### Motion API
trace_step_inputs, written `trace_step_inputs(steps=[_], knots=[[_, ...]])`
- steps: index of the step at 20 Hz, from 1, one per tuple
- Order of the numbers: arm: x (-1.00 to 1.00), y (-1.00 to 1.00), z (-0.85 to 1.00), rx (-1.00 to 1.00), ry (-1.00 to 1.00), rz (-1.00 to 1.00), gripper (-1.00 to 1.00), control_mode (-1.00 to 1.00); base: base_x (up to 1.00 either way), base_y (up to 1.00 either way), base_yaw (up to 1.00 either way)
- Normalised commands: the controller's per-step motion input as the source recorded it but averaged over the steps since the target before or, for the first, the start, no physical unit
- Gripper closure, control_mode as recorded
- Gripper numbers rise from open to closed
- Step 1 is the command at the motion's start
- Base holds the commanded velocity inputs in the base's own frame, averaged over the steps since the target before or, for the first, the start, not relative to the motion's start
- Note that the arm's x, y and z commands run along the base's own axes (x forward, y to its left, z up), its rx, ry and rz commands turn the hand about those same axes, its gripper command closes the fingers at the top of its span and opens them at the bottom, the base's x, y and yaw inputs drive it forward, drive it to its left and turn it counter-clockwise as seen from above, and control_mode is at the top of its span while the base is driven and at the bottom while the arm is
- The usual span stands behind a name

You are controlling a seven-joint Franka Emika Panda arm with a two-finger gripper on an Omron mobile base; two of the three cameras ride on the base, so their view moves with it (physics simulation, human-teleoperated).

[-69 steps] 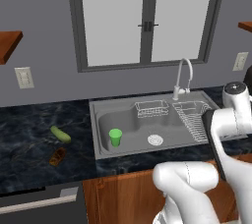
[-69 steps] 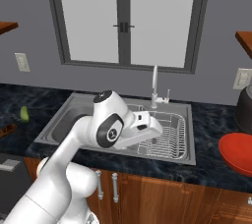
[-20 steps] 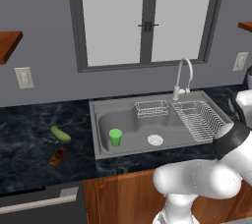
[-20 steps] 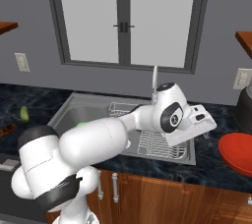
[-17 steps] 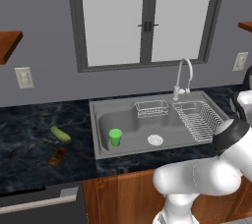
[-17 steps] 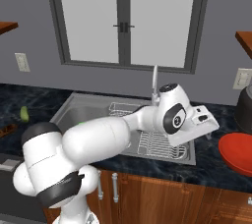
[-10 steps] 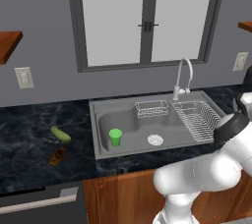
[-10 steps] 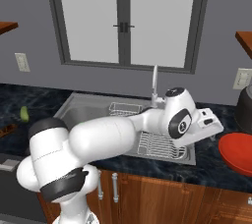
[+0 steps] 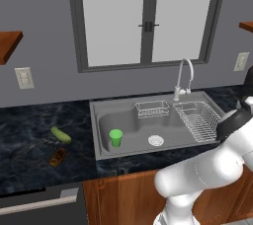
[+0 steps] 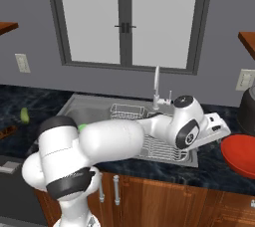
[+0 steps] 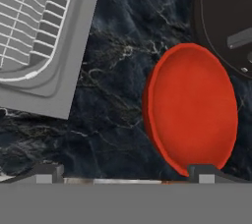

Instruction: Remove the cucumber and sweet potato from the sink. Then move the bowl and cup from the counter to the sink for washing.

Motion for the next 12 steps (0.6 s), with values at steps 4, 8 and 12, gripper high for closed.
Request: trace_step_inputs(steps=[4,8,12], knots=[[0.17,-0.12,-0.13,0.00,-0.01,0.03,-1.00,-1.00,0.00,0.00,0.00],[0.19,-0.12,-0.13,0.00,0.00,0.01,-1.00,-1.00,0.00,0.00,0.00],[0.20,-0.10,-0.11,0.00,0.00,0.00,-1.00,-1.00,0.00,0.00,0.00]])
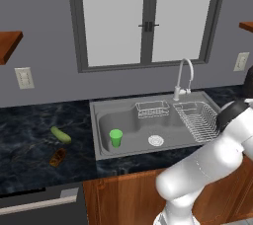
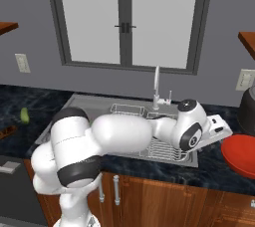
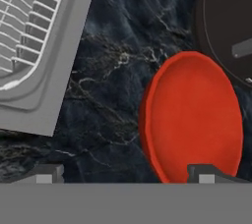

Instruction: Remove the cucumber and sweet potato from the sink. Then move the bowl and cup from the counter to the sink for washing.

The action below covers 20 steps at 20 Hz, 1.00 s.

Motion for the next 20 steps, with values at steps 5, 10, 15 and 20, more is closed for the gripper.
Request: trace_step_inputs(steps=[5,10,15,20], knots=[[0.17,-0.18,-0.11,0.00,0.00,0.00,-1.00,-1.00,0.00,0.00,0.00],[0.17,-0.17,-0.14,0.00,0.03,0.00,-1.00,-1.00,0.00,0.00,0.00],[0.16,-0.21,-0.11,0.01,0.02,0.00,-1.00,-1.00,0.00,0.00,0.00],[0.12,-0.18,-0.10,0.06,0.05,0.00,-1.00,-1.00,0.00,0.00,0.00]])
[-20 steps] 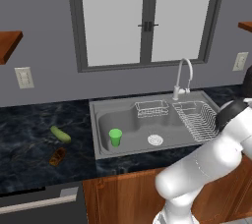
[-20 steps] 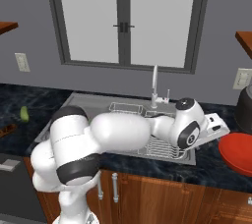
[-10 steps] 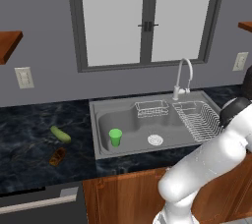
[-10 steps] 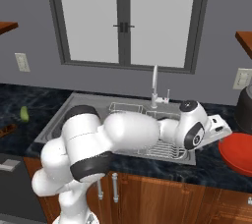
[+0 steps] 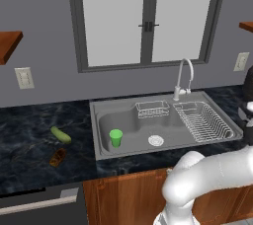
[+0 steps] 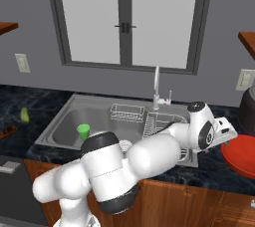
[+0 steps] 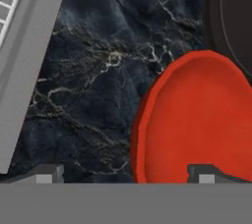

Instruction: Remove the cucumber and sweet potato from the sink. Then move the bowl and cup from the counter to the sink for washing.

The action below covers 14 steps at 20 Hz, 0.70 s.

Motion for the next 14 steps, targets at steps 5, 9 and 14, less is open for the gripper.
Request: trace_step_inputs(steps=[5,9,14], knots=[[0.10,-0.21,-0.06,0.03,0.00,0.00,-1.00,-1.00,0.00,0.00,0.00],[0.13,-0.21,-0.01,0.00,0.00,0.00,-1.00,-1.00,0.00,0.00,0.00],[0.10,-0.17,-0.07,0.00,0.01,0.00,-1.00,-1.00,0.00,0.00,0.00]])
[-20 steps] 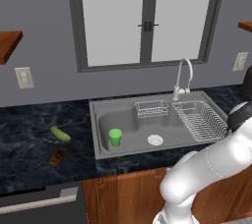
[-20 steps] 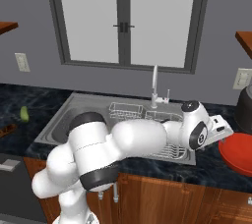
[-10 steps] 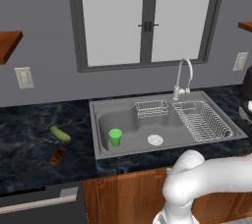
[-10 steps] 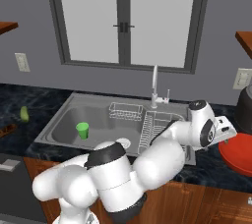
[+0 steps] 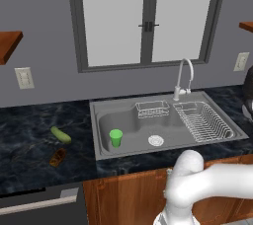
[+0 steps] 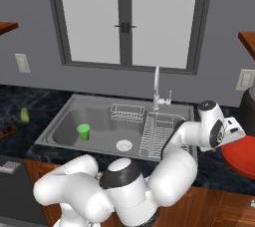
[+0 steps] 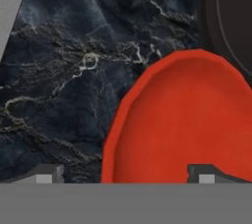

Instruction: Remove the cucumber and sweet potato from the sink. Then move the bowl and cup from the counter to the sink for washing.

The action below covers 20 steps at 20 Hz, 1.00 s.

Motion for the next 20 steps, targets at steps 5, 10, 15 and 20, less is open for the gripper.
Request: trace_step_inputs(steps=[5,10,15,20], knots=[[0.06,-0.09,-0.14,0.04,0.05,0.00,-1.00,-1.00,0.00,0.00,0.00],[0.04,-0.05,-0.18,0.08,0.08,0.00,-1.00,-1.00,0.00,0.00,0.00],[0.11,-0.05,-0.16,0.08,0.07,0.00,-1.00,-1.00,0.00,0.00,0.00],[0.14,-0.05,-0.13,0.07,0.05,0.00,-1.00,-1.00,0.00,0.00,0.00]])
